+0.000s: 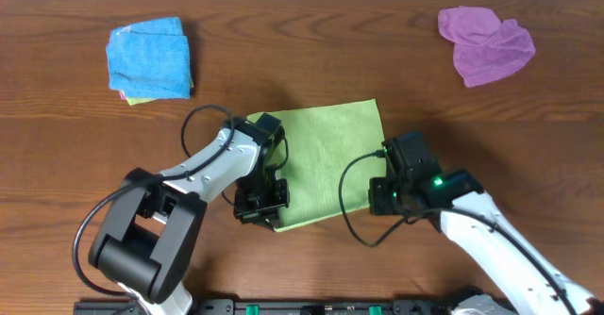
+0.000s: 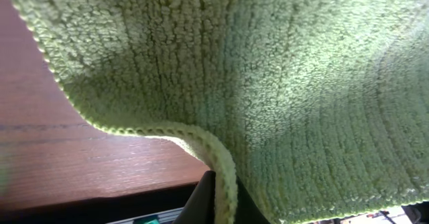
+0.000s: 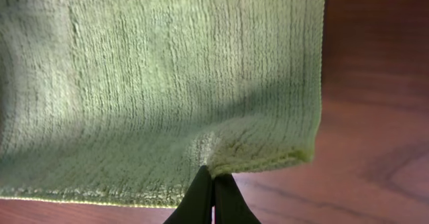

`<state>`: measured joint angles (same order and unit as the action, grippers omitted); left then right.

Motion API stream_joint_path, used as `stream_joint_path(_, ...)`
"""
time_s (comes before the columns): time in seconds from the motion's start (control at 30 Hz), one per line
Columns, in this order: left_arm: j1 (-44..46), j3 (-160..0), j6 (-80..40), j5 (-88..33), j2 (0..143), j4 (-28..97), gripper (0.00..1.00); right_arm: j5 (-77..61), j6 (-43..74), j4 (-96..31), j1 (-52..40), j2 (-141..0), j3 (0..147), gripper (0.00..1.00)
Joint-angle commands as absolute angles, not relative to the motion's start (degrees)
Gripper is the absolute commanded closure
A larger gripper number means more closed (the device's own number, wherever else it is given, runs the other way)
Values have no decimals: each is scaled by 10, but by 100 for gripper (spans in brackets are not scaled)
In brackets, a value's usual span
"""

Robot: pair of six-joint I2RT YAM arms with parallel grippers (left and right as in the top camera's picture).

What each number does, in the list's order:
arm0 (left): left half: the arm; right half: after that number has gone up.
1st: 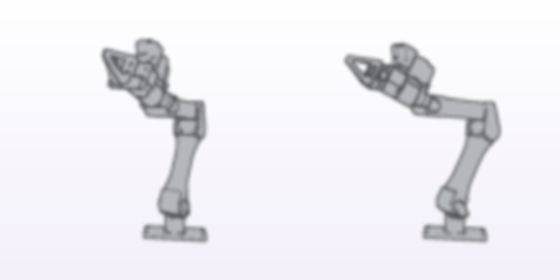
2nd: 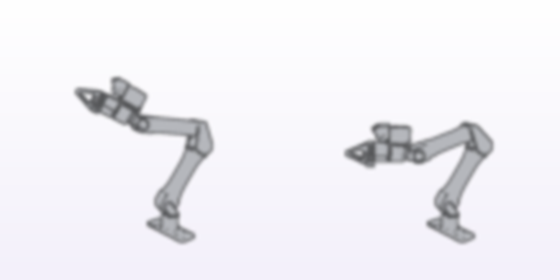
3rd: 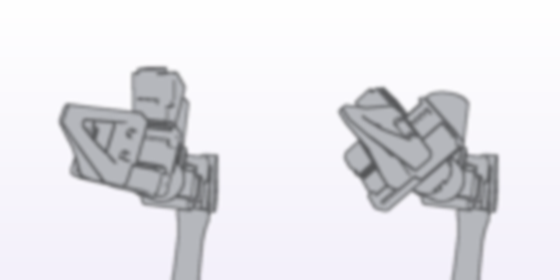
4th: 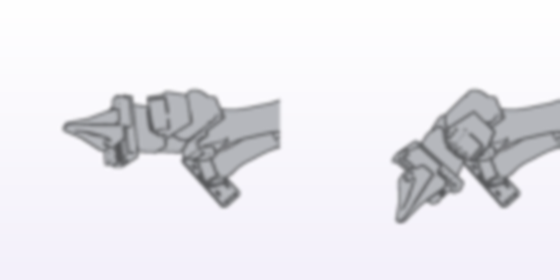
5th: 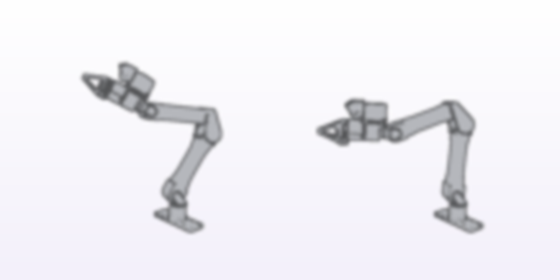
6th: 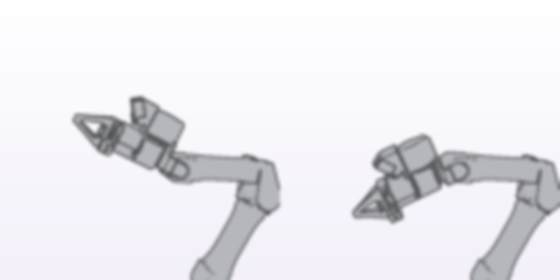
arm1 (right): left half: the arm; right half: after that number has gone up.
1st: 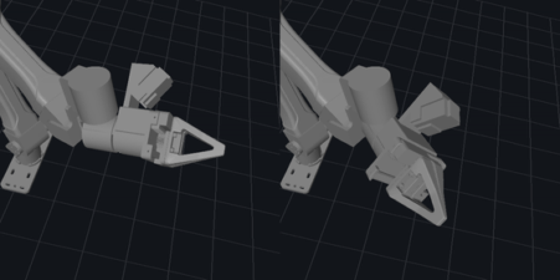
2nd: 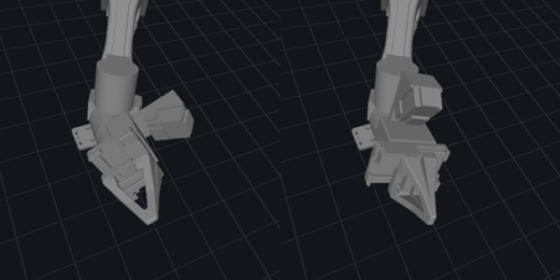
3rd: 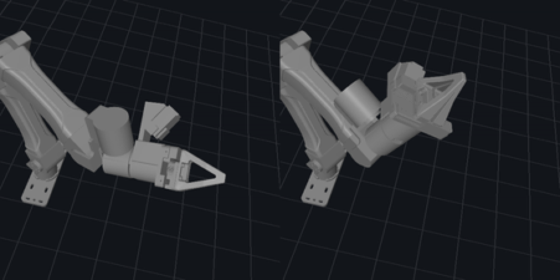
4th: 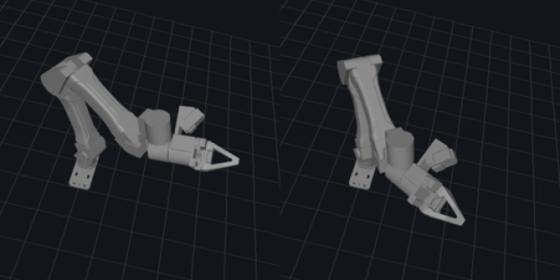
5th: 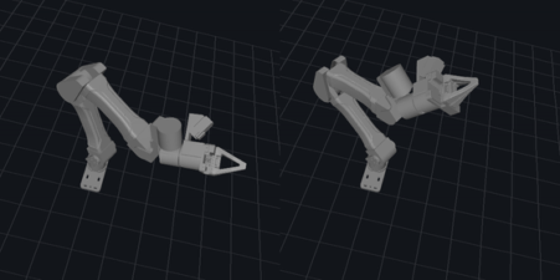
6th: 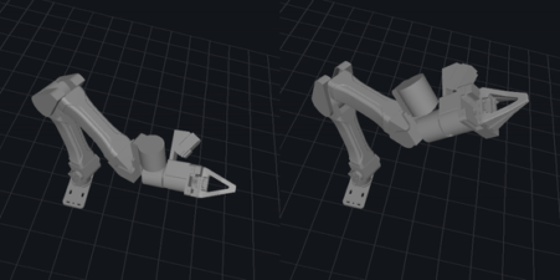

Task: Fold the cloth
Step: 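Grasp the near edge of the green cloth with both grippers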

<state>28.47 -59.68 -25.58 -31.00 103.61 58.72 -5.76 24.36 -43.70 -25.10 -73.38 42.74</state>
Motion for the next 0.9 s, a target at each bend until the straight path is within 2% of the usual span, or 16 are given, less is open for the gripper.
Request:
stream_joint_path(0.0, 270, -589, -240, -281, 1033, 597, 94, -10, 278, -441, -265, -711, 418, 99)
stream_joint_path(0.2, 252, -589, -252, -281, 1023, 606, 94, 38, 282, -413, -275, -689, 418, 99)
stream_joint_path(0.4, 218, -589, -285, -277, 967, 579, 94, 85, 255, -333, -274, -690, 418, 99)
stream_joint_path(0.87, 187, -590, -379, -255, 948, 411, 94, 122, 176, -131, -256, -798, 419, 99)
